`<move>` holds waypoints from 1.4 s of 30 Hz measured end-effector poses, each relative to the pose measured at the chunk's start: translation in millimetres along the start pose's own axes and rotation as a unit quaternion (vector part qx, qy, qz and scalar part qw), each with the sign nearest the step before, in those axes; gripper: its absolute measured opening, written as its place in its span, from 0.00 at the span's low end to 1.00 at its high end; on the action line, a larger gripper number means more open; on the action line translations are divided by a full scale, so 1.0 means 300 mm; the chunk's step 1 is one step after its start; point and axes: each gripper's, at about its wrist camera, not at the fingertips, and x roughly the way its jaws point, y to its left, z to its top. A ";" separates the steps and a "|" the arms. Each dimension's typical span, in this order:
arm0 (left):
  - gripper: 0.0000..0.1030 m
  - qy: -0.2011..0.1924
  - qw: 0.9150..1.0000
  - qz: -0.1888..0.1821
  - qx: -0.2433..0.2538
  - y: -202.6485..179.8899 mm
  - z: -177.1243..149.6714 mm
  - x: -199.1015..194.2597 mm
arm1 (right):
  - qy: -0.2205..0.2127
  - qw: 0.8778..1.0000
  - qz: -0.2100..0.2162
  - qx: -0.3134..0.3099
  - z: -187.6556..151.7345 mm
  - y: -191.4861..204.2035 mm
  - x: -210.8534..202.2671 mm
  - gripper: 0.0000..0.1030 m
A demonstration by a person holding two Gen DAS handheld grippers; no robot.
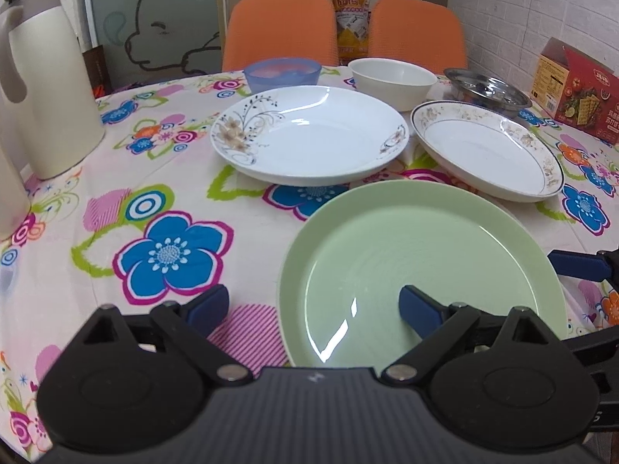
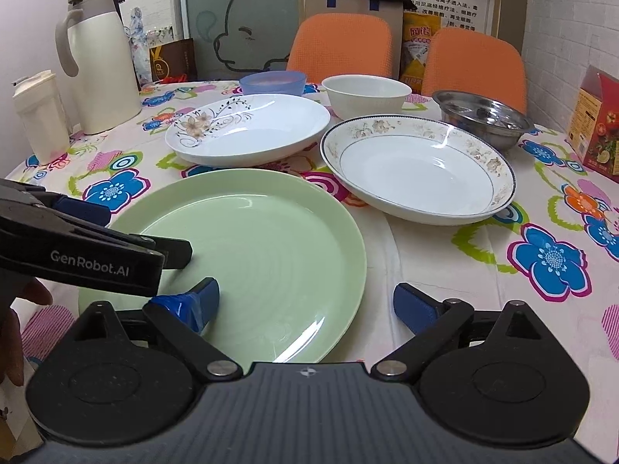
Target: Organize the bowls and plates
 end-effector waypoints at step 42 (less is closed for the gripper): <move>0.48 -0.017 0.998 -0.001 -0.053 0.289 -0.028 -0.050 | -0.030 0.997 0.034 -0.063 0.051 0.325 0.068 0.81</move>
